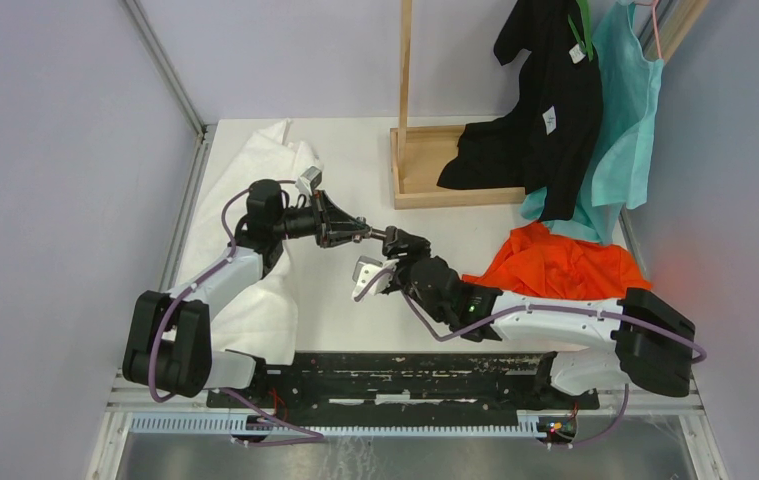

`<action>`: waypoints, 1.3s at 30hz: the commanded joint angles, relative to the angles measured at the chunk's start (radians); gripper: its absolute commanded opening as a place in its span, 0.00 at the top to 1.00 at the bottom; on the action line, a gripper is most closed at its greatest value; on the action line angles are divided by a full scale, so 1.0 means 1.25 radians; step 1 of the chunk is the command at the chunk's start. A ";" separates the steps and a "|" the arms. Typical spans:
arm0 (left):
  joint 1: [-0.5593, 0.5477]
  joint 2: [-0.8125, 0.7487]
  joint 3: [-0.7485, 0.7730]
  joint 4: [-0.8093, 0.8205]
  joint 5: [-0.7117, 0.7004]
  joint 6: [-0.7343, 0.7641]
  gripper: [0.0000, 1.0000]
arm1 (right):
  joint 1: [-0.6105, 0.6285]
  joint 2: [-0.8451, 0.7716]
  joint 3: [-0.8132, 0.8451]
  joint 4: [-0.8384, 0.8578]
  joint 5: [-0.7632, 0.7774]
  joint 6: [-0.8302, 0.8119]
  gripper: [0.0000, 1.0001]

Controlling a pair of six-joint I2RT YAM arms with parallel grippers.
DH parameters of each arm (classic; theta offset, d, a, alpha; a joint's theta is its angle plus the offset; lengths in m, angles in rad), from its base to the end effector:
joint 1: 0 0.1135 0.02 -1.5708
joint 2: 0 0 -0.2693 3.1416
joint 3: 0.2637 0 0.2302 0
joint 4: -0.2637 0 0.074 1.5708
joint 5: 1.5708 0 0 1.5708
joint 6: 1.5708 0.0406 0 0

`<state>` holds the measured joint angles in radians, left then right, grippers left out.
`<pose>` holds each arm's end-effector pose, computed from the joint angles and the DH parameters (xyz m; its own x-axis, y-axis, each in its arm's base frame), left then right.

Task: Install the water faucets

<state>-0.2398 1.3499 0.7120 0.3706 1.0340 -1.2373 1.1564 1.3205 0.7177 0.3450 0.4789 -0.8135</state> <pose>0.2507 -0.0972 0.2671 -0.9595 -0.2628 -0.1013 0.0609 0.1574 -0.9856 0.1286 0.2458 0.2698 0.3895 -0.7164 -0.5789 -0.5094 0.3561 -0.7834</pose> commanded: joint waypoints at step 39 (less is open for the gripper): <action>0.003 -0.042 0.041 0.061 0.018 -0.008 0.97 | -0.515 0.061 0.361 -0.623 -0.928 1.027 0.00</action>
<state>-0.2321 1.3430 0.7162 0.3573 1.0451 -1.2449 0.5209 1.5120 1.0950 -0.1318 -0.8986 0.7143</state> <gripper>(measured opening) 0.187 0.997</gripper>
